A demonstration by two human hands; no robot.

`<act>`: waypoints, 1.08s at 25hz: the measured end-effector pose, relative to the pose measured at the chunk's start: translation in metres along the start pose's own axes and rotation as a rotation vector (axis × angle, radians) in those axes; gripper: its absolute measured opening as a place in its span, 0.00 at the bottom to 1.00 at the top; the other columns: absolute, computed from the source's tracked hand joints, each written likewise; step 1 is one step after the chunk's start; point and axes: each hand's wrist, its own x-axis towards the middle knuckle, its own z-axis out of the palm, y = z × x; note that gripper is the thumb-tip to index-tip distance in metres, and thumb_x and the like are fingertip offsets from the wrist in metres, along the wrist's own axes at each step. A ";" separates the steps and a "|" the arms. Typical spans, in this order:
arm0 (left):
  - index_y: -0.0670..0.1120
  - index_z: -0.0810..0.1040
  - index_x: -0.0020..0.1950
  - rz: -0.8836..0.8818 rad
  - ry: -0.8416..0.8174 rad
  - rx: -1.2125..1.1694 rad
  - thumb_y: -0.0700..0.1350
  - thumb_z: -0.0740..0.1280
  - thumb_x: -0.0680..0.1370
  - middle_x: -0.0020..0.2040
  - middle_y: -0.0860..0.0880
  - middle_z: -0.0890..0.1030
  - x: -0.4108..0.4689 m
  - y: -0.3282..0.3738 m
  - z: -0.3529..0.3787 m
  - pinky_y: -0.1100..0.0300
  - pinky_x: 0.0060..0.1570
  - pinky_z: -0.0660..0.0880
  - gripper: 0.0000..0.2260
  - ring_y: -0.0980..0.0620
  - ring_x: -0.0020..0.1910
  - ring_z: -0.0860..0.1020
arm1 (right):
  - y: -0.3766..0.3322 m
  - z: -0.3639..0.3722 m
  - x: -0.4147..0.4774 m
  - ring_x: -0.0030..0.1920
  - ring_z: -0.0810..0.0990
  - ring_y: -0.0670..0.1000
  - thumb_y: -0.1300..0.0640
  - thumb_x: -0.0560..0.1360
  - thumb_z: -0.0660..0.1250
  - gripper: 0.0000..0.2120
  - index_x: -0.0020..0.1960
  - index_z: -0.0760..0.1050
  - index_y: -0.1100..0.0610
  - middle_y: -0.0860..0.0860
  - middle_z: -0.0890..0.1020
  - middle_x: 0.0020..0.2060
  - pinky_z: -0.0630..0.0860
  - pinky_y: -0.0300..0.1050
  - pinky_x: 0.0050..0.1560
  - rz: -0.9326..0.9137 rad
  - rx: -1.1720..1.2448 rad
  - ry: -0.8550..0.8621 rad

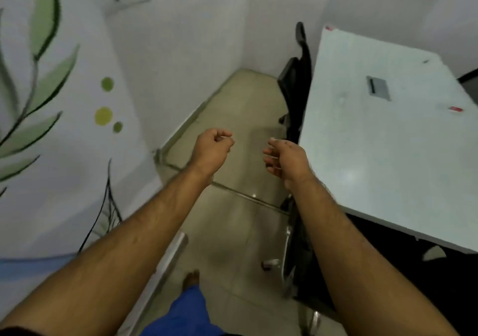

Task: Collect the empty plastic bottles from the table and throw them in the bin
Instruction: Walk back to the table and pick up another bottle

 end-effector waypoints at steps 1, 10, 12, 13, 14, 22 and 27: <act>0.48 0.78 0.47 0.017 -0.065 0.003 0.40 0.67 0.77 0.40 0.48 0.78 0.027 0.008 0.008 0.61 0.38 0.73 0.03 0.52 0.39 0.76 | -0.010 0.000 0.021 0.35 0.80 0.48 0.52 0.79 0.67 0.08 0.52 0.78 0.55 0.51 0.82 0.40 0.76 0.45 0.37 -0.006 0.018 0.046; 0.45 0.78 0.46 0.080 -0.375 0.110 0.39 0.67 0.78 0.37 0.47 0.78 0.275 0.092 0.102 0.67 0.31 0.72 0.02 0.54 0.34 0.74 | -0.111 0.001 0.194 0.43 0.77 0.53 0.53 0.81 0.65 0.09 0.54 0.78 0.59 0.53 0.80 0.40 0.77 0.49 0.44 0.037 0.127 0.317; 0.45 0.78 0.45 0.088 -0.418 0.121 0.39 0.66 0.78 0.36 0.47 0.77 0.332 0.095 0.132 0.70 0.27 0.72 0.03 0.55 0.33 0.74 | -0.123 -0.005 0.246 0.46 0.79 0.55 0.53 0.81 0.65 0.10 0.53 0.78 0.59 0.55 0.82 0.45 0.80 0.54 0.54 0.048 0.122 0.374; 0.46 0.78 0.43 0.102 -0.437 0.128 0.39 0.66 0.77 0.36 0.47 0.78 0.357 0.094 0.147 0.70 0.27 0.72 0.04 0.55 0.33 0.74 | -0.125 -0.009 0.271 0.47 0.81 0.57 0.52 0.80 0.65 0.09 0.50 0.79 0.57 0.56 0.82 0.47 0.79 0.56 0.58 0.053 0.118 0.395; 0.47 0.78 0.42 0.111 -0.460 0.138 0.39 0.67 0.77 0.35 0.48 0.78 0.385 0.092 0.163 0.69 0.29 0.72 0.05 0.55 0.33 0.74 | -0.128 -0.014 0.300 0.49 0.83 0.60 0.52 0.80 0.65 0.08 0.48 0.79 0.55 0.58 0.83 0.48 0.79 0.56 0.60 0.057 0.119 0.413; 0.46 0.80 0.47 0.060 -0.633 0.244 0.41 0.69 0.77 0.38 0.48 0.79 0.585 0.101 0.284 0.61 0.36 0.73 0.01 0.52 0.37 0.76 | -0.172 -0.068 0.520 0.46 0.83 0.53 0.52 0.79 0.67 0.05 0.48 0.78 0.53 0.57 0.84 0.49 0.81 0.50 0.51 0.133 0.224 0.553; 0.43 0.80 0.53 0.070 -0.792 0.309 0.42 0.68 0.78 0.42 0.49 0.80 0.689 0.108 0.373 0.65 0.35 0.72 0.06 0.54 0.39 0.77 | -0.190 -0.096 0.631 0.42 0.81 0.51 0.53 0.78 0.68 0.07 0.51 0.78 0.57 0.52 0.83 0.43 0.78 0.46 0.44 0.159 0.217 0.689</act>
